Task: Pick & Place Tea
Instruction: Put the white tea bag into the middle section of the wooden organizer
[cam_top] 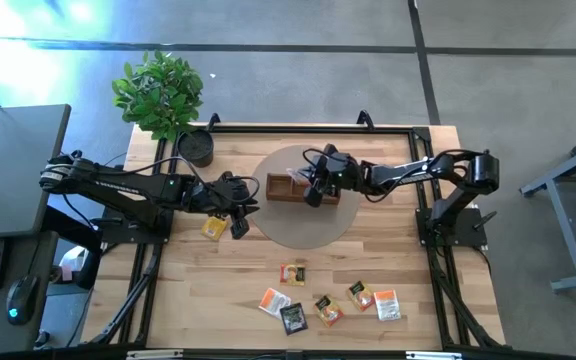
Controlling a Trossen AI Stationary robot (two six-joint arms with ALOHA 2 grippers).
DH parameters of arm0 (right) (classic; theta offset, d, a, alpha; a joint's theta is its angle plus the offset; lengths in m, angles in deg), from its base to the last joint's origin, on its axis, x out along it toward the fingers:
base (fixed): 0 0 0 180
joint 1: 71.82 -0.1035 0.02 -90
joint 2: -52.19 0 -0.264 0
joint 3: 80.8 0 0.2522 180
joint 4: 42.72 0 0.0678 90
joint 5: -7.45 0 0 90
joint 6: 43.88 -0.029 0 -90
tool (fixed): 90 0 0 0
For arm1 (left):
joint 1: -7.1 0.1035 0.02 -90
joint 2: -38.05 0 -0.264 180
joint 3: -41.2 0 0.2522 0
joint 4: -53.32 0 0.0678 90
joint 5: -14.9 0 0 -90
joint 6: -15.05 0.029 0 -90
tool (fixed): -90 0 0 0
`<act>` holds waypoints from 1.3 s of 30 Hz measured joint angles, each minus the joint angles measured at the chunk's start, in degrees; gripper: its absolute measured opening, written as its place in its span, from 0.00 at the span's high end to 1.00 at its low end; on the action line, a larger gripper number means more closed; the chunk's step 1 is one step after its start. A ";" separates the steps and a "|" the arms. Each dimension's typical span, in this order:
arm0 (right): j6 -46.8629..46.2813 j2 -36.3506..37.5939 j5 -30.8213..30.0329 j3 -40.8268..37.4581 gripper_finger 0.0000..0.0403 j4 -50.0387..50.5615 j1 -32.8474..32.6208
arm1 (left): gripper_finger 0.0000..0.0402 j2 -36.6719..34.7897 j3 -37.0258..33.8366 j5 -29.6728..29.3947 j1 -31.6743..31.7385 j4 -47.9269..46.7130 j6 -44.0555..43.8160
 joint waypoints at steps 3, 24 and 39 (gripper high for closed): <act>1.17 -0.04 0.02 0.00 0.94 0.26 0.00 | 0.79 0.00 0.00 0.01 -0.02 0.15 0.02; 9.33 19.97 1.66 -0.01 0.75 20.56 -11.87 | 0.79 0.00 0.00 -0.07 -0.01 0.65 3.39; -13.51 21.40 4.99 0.00 0.74 45.19 -36.53 | 0.79 0.02 0.00 -0.35 -0.02 1.38 4.13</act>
